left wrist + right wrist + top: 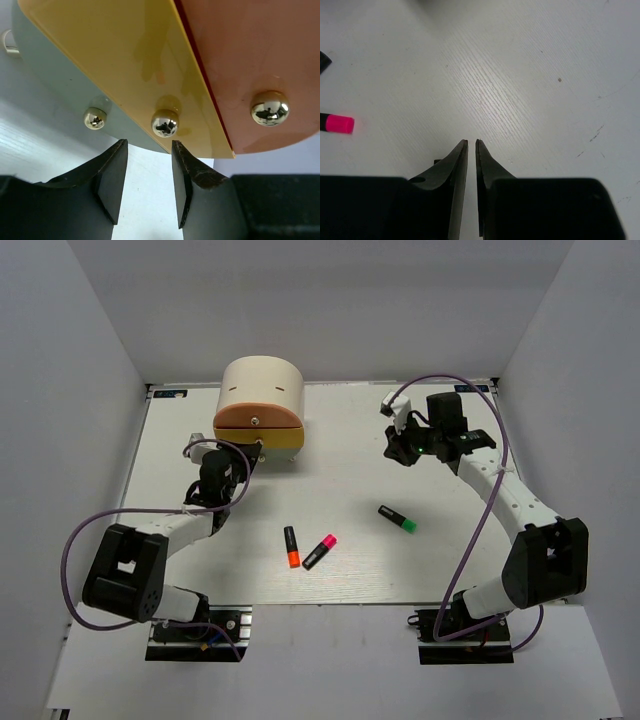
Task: Sort the stationery into containers
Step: Close the drawer at the center of the board, then open the drawer at the center of the board.
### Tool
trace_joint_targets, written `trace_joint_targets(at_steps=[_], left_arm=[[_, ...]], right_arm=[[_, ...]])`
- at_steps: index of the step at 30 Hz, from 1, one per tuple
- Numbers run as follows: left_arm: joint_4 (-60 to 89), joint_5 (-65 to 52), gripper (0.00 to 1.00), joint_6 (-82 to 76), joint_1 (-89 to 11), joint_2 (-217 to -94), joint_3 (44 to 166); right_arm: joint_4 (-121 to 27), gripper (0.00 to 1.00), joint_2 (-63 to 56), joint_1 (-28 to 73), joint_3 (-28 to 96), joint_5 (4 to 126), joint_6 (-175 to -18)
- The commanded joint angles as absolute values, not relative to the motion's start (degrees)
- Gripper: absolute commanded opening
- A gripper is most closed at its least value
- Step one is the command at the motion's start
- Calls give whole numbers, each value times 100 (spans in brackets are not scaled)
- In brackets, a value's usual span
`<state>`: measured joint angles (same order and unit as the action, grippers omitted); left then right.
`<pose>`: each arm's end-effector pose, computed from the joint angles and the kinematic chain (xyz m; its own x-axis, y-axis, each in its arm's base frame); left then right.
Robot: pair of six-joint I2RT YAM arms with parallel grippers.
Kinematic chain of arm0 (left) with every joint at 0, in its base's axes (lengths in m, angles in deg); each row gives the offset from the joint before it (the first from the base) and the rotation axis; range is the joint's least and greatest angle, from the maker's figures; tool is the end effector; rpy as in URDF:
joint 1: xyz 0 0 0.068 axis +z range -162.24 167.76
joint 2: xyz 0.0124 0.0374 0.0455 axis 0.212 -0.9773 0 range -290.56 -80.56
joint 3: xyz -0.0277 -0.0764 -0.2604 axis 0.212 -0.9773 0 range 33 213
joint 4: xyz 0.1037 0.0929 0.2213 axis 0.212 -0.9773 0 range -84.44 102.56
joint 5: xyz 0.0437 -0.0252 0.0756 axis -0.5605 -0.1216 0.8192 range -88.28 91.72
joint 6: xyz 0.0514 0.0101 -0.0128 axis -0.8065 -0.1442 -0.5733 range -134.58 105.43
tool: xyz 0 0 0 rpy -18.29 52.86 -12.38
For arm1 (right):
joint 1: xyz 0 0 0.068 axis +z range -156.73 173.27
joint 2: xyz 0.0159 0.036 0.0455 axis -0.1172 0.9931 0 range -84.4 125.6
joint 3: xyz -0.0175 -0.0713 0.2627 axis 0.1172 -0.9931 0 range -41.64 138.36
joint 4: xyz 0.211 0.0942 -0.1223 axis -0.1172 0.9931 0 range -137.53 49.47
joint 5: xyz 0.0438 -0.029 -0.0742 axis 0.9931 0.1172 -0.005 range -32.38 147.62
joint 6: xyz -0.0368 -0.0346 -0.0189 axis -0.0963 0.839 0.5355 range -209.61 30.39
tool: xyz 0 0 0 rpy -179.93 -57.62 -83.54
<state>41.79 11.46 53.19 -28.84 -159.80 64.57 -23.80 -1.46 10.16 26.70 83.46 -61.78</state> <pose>0.2734 -0.0751 0.1976 -0.2331 -0.8825 -0.4085 -0.2323 0.4584 -0.8578 0.3045 0.1087 0.3060 -0.2499 -0.5150 -0.8199 -0.7977 0.5895 -0.1272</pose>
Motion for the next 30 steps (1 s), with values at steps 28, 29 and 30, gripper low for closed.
trace_joint_targets(at_steps=[28,29,30], left_arm=[[4982,516,55,5329,-2639,-16651,6921],[4921,332,58,5249,-2639,-16651,6869],[4868,235,59,5144,-2639,-16599,6816]], right_arm=[[-2573,18,-266,918,2613,8495,-6184],[-2582,18,-274,901,2604,8504,-6184],[-2573,18,-275,909,2595,8504,-6175]])
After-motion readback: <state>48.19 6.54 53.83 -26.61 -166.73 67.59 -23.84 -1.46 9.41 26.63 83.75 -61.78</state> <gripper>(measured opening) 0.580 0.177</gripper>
